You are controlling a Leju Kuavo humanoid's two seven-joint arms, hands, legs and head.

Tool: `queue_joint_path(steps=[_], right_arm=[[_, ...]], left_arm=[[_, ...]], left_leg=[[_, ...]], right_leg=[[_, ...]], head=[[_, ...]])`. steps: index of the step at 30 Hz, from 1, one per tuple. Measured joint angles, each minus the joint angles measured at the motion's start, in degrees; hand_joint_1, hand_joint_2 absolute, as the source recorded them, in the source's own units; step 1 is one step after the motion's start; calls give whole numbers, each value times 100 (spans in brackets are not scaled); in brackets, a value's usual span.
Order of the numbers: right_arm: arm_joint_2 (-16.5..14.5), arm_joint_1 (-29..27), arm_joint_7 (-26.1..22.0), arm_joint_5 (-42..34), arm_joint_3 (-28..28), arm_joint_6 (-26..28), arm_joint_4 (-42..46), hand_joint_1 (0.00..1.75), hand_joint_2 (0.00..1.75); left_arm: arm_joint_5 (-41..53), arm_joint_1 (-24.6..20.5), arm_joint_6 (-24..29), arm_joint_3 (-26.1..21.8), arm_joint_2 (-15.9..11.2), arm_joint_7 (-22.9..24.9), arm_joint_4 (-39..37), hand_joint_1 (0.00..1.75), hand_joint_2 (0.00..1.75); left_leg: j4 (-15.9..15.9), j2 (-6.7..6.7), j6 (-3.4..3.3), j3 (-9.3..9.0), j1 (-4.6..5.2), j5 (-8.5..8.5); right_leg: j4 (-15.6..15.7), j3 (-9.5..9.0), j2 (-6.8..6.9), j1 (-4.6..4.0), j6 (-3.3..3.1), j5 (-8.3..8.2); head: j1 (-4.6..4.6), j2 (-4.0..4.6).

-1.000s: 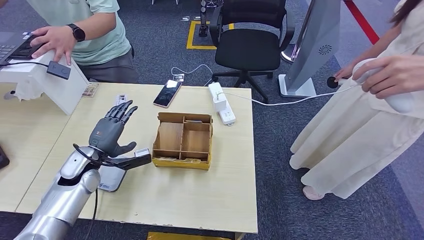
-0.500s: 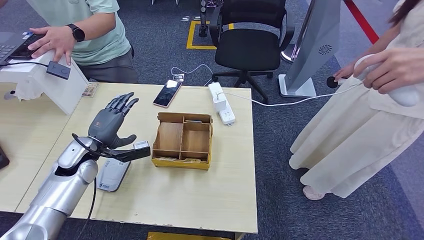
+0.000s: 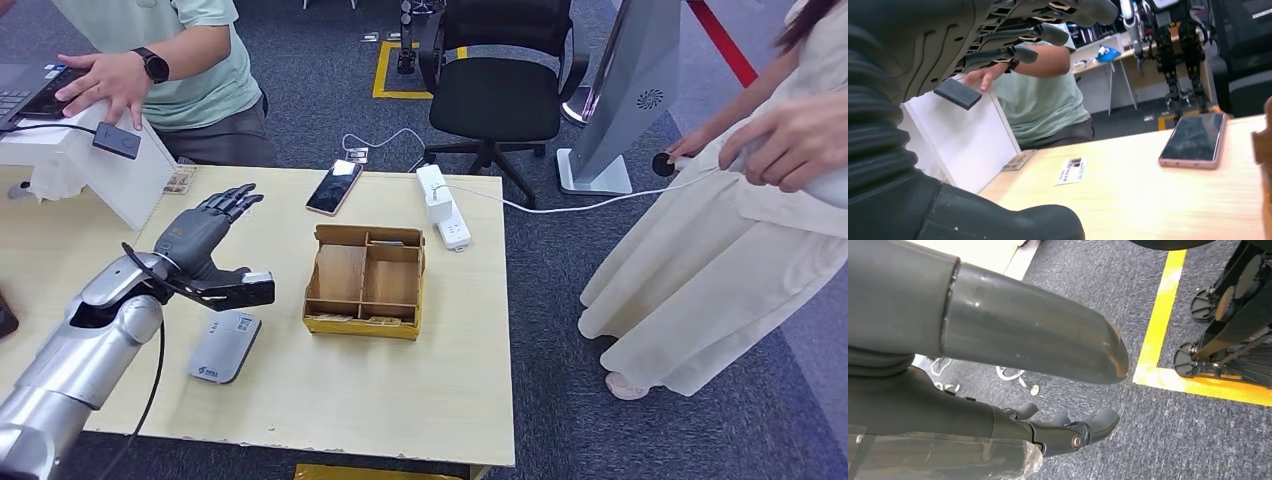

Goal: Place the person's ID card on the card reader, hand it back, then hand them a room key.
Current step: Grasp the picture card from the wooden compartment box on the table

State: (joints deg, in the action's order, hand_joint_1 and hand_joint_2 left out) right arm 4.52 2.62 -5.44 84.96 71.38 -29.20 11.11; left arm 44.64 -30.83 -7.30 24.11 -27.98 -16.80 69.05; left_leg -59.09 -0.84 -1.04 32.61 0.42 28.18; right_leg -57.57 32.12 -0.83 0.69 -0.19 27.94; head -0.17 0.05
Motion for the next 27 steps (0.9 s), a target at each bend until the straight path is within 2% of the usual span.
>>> queue_joint_path(steps=[5,9,12,16,20,24,27], right_arm=[[36,1,-6,10,-20,-17,-9,0,0],[46,2,-7,16,-46,-23,-15,0,0],[52,3,-9,17,-55,-26,-16,0,0],[55,6,-11,11,-56,-31,-18,0,0],[55,7,-10,2,-57,-35,-19,0,0],[53,10,-9,-8,-57,-35,-22,0,0],[53,11,-10,-9,-57,-35,-25,0,0]], left_arm=[[-460,-342,-540,399,-536,100,-11,0,175],[-685,-548,-721,643,-878,108,-11,0,175],[-764,-591,-684,755,-1045,115,-11,0,175],[-831,-554,-527,856,-1138,180,-11,0,175],[-818,-423,-235,900,-1142,180,-9,0,0],[-731,-239,60,915,-1082,107,2,0,0],[-708,-103,148,915,-1028,39,14,0,131]], left_leg=[[0,0,0,1,-2,0],[0,1,0,1,-2,0],[0,1,0,1,-1,0],[0,0,0,2,0,0],[0,0,0,1,1,0],[0,0,0,1,1,0],[0,0,0,1,1,0]], right_leg=[[0,1,-1,-1,0,0],[-1,1,-2,-1,0,0],[-1,0,-3,0,0,0],[-1,0,-1,0,0,0],[0,0,-1,0,0,0],[0,0,-1,0,0,0],[0,0,-1,0,0,0]], head=[[1,0],[0,0],[1,0],[0,0],[0,0],[1,1],[1,0]])
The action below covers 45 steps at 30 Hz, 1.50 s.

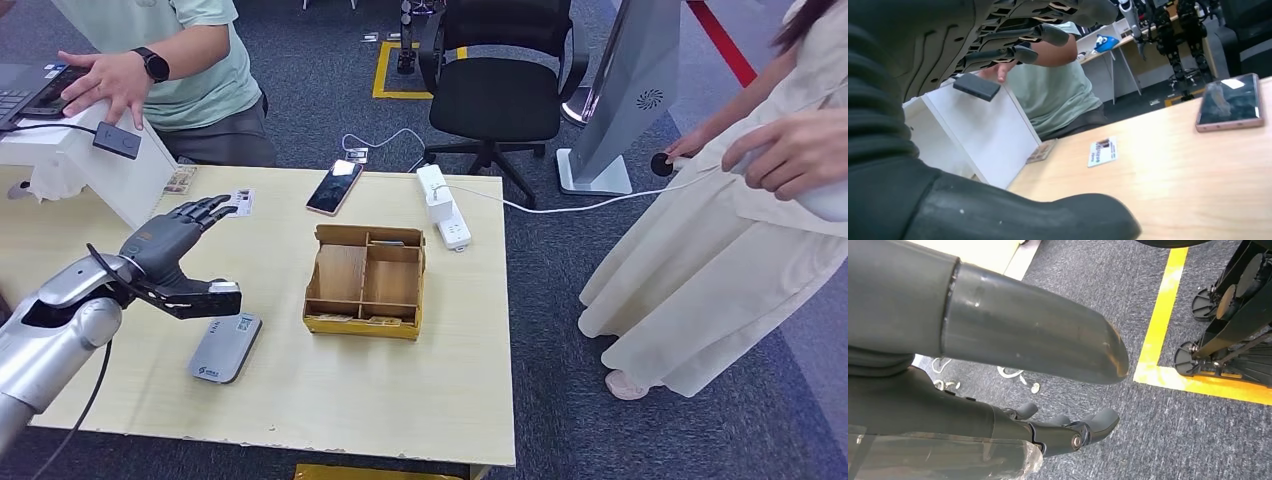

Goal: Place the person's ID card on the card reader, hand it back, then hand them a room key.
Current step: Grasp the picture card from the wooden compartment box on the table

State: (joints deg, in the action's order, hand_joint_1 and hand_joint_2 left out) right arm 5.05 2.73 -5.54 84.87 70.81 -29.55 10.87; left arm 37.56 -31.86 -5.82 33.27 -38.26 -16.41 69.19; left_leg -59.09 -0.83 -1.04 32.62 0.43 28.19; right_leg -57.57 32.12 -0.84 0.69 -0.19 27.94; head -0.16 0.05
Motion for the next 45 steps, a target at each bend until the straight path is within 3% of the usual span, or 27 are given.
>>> queue_joint_path(steps=[1,10,20,29,32,36,45], right_arm=[[0,0,0,-1,0,0,-1,0,0],[2,0,-1,-8,1,-3,-3,0,0],[2,0,-10,10,-32,-17,-3,0,0],[2,40,-8,53,-83,-26,-3,0,0],[0,47,0,36,-86,-25,-5,0,0],[-9,79,8,13,-87,-14,-23,0,0],[-17,95,8,74,-151,-4,-36,0,0]], left_arm=[[7,37,13,0,15,-20,3,0,175],[43,250,-46,0,16,-81,122,0,175],[-90,241,-616,5,-318,-116,411,0,175],[-80,-19,-703,179,-243,-56,425,0,175],[36,-22,-346,253,-67,-50,398,0,175],[372,103,336,301,425,-36,286,0,175],[615,49,388,390,1201,-115,-107,0,175]], left_leg=[[0,0,0,0,0,0],[0,0,0,0,-1,0],[0,-1,0,0,-2,0],[0,0,0,0,2,0],[0,-3,0,0,4,0],[-1,-9,-1,2,4,0],[-2,-7,-1,1,4,0]], right_leg=[[0,0,0,0,0,0],[0,0,1,0,0,0],[0,1,1,0,0,0],[0,1,0,0,0,0],[1,2,3,1,1,0],[1,-1,5,2,2,1],[2,2,6,2,1,0]], head=[[-1,-1],[-1,2],[-1,1],[0,1],[-2,1],[1,1],[-1,2]])
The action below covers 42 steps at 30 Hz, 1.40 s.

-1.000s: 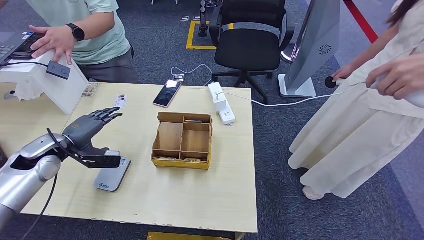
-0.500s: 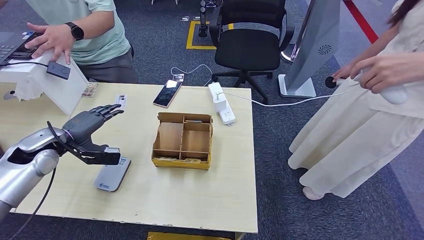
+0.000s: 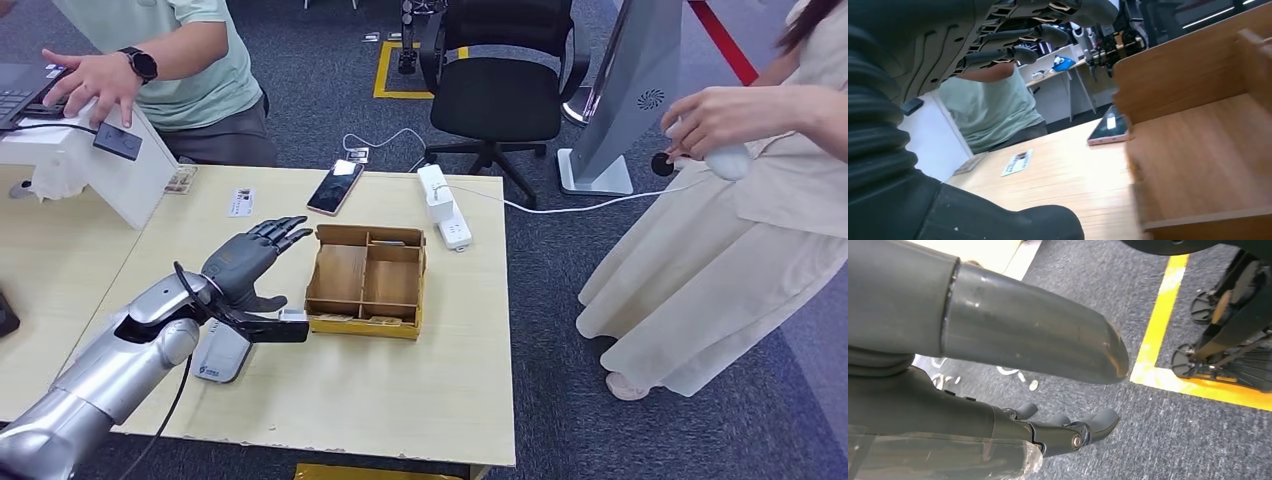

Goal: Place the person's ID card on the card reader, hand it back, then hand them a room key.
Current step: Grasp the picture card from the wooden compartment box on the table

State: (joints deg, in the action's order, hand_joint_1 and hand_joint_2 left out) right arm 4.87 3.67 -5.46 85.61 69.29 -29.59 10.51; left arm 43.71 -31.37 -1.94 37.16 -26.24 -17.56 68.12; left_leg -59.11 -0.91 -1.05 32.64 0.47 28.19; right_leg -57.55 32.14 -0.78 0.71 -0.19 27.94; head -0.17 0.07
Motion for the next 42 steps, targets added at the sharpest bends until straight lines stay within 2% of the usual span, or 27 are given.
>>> queue_joint_path(steps=[7,12,20,39,42], right_arm=[[0,10,0,12,-76,-15,-7,0,0],[0,10,0,12,-88,-26,-9,0,0],[0,6,2,-16,-88,-32,-11,0,0],[0,0,2,-51,-88,-31,-11,0,0],[0,-9,5,-78,-88,-31,-11,0,0]], left_arm=[[171,-231,67,133,563,-62,-419,0,175],[315,-379,135,172,762,-35,-590,0,175],[595,-539,435,192,856,206,-672,0,175],[668,-543,510,187,865,283,-670,0,175],[758,-549,463,174,795,279,-670,0,175]], left_leg=[[0,1,0,0,0,0],[0,2,0,0,0,0],[0,2,0,0,0,0],[0,2,0,1,0,0],[0,2,0,1,0,0]], right_leg=[[0,-1,-1,0,0,-1],[0,0,-1,0,0,-1],[0,0,-1,-1,0,-1],[-1,0,-1,-1,0,-1],[-1,-1,-1,-1,0,0]], head=[[1,-2],[0,-1],[-1,-1],[-1,-1],[-1,-1]])
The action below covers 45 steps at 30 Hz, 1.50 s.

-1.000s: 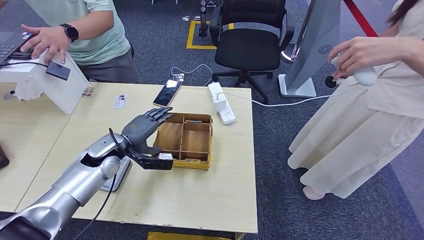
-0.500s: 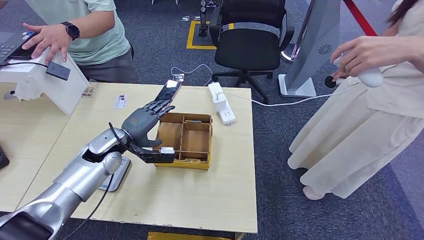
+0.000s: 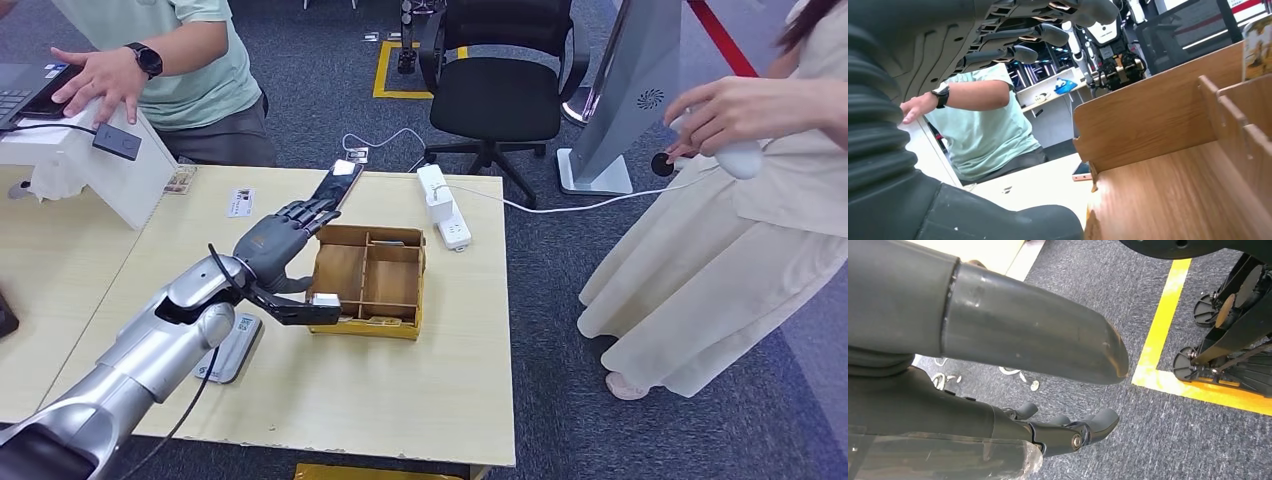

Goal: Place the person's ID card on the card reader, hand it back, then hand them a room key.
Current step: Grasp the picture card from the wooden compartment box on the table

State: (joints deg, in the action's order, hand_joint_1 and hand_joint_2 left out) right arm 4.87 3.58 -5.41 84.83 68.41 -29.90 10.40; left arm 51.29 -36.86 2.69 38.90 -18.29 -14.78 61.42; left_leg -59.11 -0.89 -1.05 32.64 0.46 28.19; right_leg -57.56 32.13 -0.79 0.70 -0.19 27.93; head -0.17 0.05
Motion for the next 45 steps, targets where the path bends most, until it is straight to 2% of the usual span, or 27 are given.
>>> queue_joint_path(steps=[2,7,11,25,30,37,45], right_arm=[[0,-3,2,-11,0,0,0,0,0],[0,-3,7,-33,0,14,0,0,0],[0,-6,10,-62,0,40,-1,0,0],[-7,-63,53,-186,19,83,0,0,0],[-9,-68,63,-220,38,87,0,0,0],[-20,-70,95,-221,55,91,0,0,0],[-43,-71,97,-217,55,92,0,0,0]], left_arm=[[-34,14,-62,-11,-63,-75,0,0,175],[-71,122,108,-40,33,-129,2,0,175],[-50,309,197,-97,11,-131,10,0,175],[17,1128,502,-592,-453,-204,419,0,175],[166,1325,596,-786,-506,-114,626,0,175],[411,1615,804,-1096,-286,-241,933,0,175],[435,1765,952,-1244,254,-333,1216,0,175]], left_leg=[[0,0,0,0,0,0],[0,0,0,0,1,0],[0,1,0,1,0,0],[4,3,1,-10,-2,1],[4,3,1,-13,-2,0],[3,0,1,-11,0,0],[1,-2,0,-5,2,1]], right_leg=[[0,0,0,0,0,0],[0,-1,-1,0,0,0],[0,0,-1,0,0,0],[-1,-9,-4,0,-1,1],[-1,-12,-1,0,-2,1],[-1,-10,0,0,-1,1],[2,-8,2,1,1,1]], head=[[0,0],[1,1],[0,0],[0,1],[1,1],[-1,-1],[1,1]])
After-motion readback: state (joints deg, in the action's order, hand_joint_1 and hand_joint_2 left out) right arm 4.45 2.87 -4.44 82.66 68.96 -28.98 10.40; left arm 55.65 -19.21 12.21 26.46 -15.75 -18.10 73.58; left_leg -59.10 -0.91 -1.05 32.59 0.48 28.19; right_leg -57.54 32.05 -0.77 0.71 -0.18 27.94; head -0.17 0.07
